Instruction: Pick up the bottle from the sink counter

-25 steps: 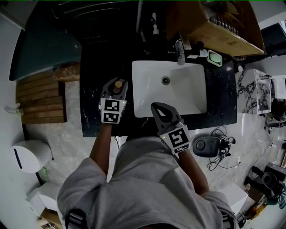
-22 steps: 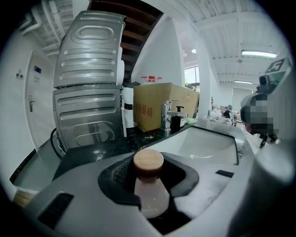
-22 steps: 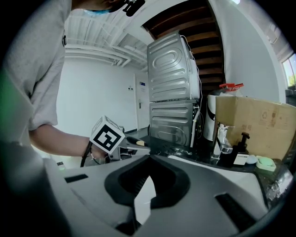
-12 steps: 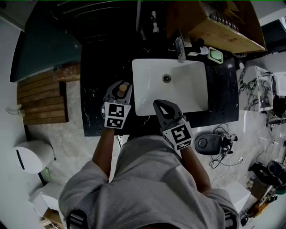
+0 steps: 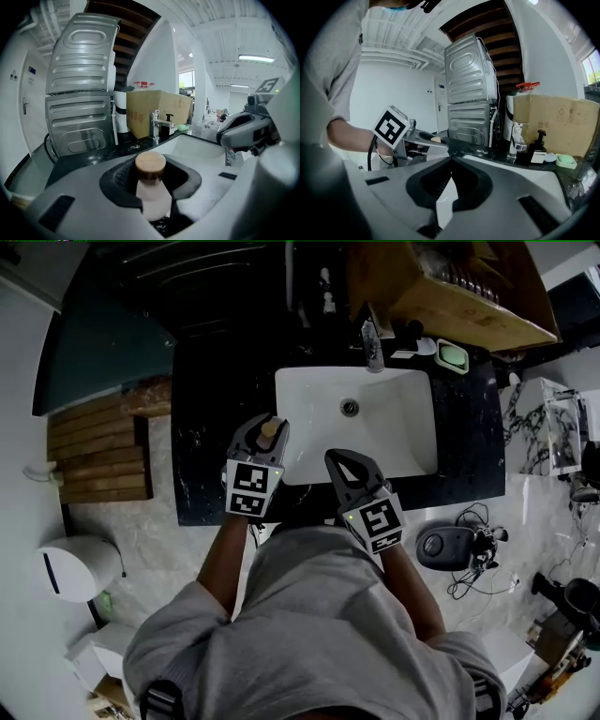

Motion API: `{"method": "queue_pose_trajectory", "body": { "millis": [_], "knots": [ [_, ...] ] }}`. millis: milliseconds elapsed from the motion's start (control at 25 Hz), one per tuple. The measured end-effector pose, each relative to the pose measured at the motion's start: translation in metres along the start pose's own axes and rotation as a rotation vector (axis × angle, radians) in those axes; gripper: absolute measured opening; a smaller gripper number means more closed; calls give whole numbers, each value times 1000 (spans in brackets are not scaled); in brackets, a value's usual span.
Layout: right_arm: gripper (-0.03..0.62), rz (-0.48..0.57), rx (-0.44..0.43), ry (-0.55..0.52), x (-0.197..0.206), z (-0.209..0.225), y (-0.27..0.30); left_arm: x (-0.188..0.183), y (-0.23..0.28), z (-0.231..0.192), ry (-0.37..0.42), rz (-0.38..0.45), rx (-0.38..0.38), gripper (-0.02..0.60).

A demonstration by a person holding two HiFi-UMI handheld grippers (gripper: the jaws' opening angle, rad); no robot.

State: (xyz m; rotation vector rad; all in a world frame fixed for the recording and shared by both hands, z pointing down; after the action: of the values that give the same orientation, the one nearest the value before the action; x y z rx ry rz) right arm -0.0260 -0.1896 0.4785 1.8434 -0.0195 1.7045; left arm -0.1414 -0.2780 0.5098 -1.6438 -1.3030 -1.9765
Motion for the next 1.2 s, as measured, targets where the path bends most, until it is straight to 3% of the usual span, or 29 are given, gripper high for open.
{"method": "queue_pose_trajectory", "body": {
  "millis": [480,1200],
  "knots": [
    [9,54,26,22,7,75,-33,-50,40,66,45,9,24,123],
    [9,55,81,107,29,178,-73,-100,113,171,56,6,156,123]
  ]
}}
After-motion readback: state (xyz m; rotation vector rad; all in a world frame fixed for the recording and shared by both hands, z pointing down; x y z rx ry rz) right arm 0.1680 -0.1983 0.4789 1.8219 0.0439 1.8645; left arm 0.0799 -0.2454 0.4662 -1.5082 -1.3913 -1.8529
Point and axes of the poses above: the fingertips, and each gripper's own axes: y forward along the fingers, z to its right, x out of its underside, the point moved 4 cm from there along -y, backward along the fingers, and after that the axes turned 7 degrees about x, right-handed, at the moved point
